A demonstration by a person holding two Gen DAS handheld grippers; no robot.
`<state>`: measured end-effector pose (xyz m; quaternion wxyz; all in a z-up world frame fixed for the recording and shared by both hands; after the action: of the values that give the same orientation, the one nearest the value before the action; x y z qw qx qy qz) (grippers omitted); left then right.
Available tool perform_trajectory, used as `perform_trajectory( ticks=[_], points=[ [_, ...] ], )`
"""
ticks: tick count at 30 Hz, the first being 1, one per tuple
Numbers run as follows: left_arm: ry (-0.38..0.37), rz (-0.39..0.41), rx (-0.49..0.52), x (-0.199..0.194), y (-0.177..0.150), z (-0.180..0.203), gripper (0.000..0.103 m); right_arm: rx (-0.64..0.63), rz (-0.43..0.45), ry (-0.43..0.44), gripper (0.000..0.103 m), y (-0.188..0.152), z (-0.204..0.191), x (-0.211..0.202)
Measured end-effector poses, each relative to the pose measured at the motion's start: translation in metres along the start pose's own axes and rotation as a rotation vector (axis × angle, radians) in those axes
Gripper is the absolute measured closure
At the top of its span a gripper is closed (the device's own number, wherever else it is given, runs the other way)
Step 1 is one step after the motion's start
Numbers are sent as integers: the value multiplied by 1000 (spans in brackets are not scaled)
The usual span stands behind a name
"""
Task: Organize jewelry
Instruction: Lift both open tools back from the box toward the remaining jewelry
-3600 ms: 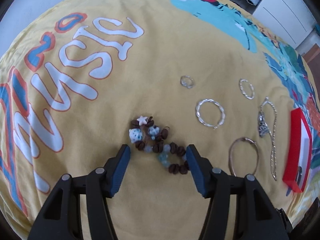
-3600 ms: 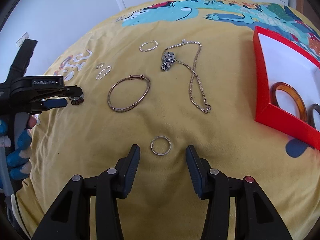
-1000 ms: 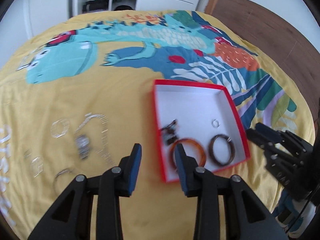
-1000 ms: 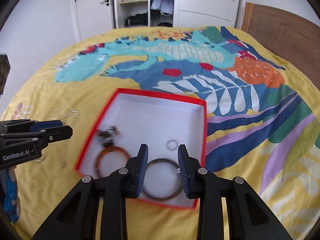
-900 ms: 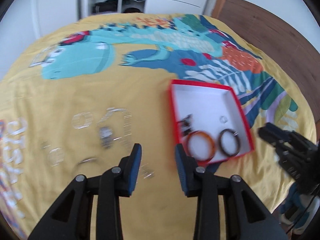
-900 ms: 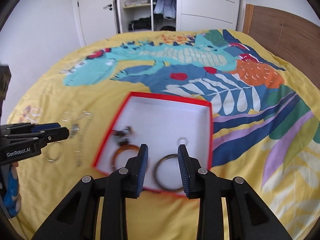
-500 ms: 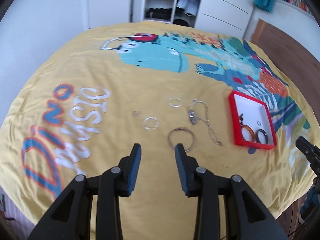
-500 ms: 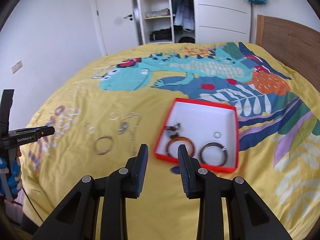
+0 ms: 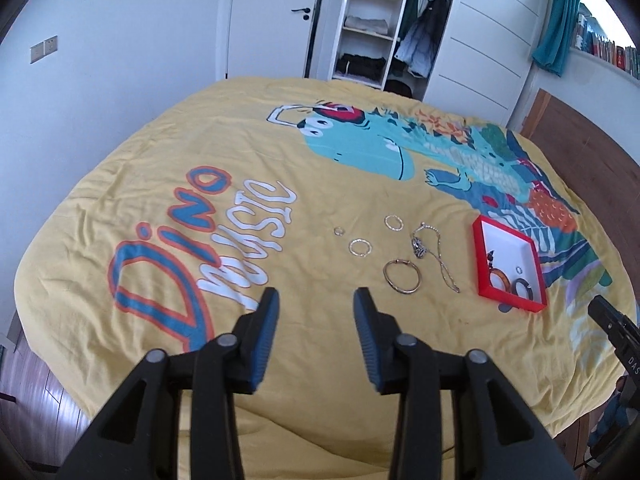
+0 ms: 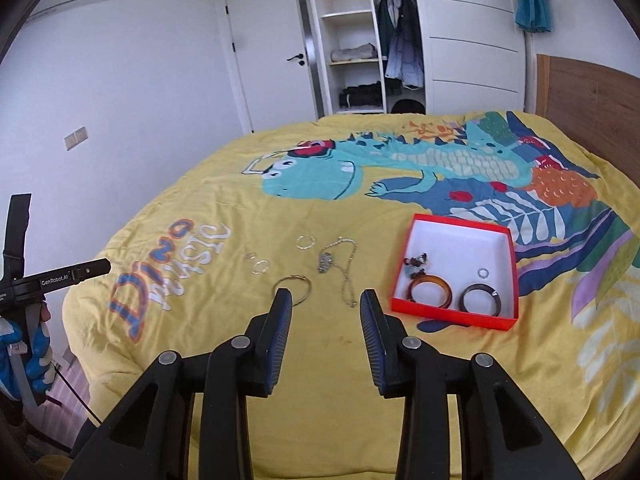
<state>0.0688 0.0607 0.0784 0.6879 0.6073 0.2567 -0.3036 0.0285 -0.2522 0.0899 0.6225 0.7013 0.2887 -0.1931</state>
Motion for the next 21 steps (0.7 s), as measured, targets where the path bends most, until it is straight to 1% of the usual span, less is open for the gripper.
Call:
perform_trajectory(
  ticks=[1, 9, 16, 21],
  points=[
    [6, 12, -5, -6, -2, -4, 59, -8, 2, 3, 67, -1, -5, -2],
    [15, 23, -53, -18, -17, -30, 59, -27, 9, 16, 67, -9, -27, -13],
    [18, 7, -67, -11, -30, -42, 59, -16, 4, 6, 67, -13, -28, -15],
    [-1, 12, -97, -6, -37, -48, 59, -8, -17, -1, 67, -19, -27, -10]
  ],
)
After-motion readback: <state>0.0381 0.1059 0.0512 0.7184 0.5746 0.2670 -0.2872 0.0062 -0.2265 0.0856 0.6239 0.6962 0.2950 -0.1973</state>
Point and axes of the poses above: each gripper's, at about its wrist camera, not at the fingertips, and x roughly the way its jaws point, z to its right, y to its top, the point moved 6 cm from there along x, roughly the way its jaws point, and after that the axes turned 1 degree about x, right-handed, at the moved point
